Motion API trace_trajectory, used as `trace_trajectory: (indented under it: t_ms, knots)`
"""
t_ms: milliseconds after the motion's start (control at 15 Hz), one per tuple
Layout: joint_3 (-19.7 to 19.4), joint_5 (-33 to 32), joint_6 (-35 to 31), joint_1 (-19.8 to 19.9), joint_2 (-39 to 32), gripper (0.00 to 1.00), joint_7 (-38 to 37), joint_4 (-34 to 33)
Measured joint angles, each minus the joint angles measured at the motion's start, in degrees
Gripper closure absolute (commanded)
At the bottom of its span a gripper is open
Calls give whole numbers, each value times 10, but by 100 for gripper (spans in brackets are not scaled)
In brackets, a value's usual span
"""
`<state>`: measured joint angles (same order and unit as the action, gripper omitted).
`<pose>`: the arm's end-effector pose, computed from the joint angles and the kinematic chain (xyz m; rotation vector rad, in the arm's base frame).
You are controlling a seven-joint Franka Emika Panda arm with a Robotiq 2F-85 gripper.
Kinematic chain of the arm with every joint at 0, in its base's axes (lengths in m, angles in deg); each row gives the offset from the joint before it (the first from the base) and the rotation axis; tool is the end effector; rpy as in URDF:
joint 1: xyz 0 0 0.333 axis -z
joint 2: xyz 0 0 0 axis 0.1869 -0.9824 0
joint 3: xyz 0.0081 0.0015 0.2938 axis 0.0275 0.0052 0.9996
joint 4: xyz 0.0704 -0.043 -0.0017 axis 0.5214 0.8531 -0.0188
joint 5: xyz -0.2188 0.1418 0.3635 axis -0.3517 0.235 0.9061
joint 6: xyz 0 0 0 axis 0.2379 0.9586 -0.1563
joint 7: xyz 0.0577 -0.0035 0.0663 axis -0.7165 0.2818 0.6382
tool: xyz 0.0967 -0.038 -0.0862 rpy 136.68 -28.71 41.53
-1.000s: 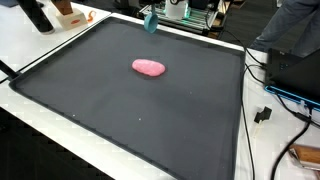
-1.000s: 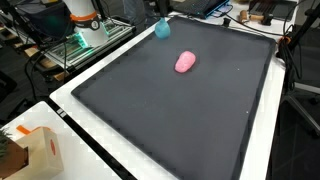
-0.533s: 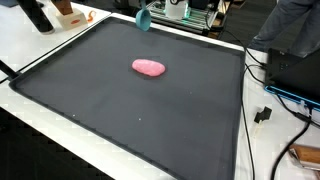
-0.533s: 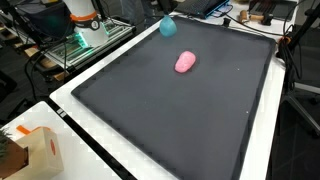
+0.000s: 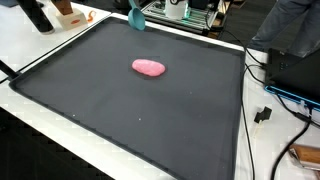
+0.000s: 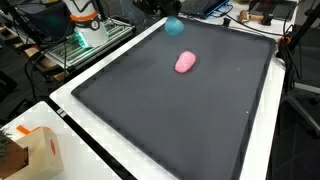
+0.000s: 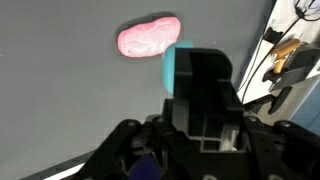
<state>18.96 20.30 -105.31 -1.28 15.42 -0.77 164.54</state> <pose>0.5244 -0.0705 0.3343 -2.5707 -0.0555 -0.4449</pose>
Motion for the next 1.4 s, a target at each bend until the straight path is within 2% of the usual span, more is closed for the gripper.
trace_trajectory:
  t_ms: [267, 533, 933, 1400]
  knots:
    - [5, 101, 90, 65, -77, 75, 118, -47]
    - [31, 153, 153, 137, -166, 75, 187, -94]
    - [84, 164, 161, 202, -268, 75, 197, -154]
    - [115, 172, 160, 235, -329, 75, 197, -196]
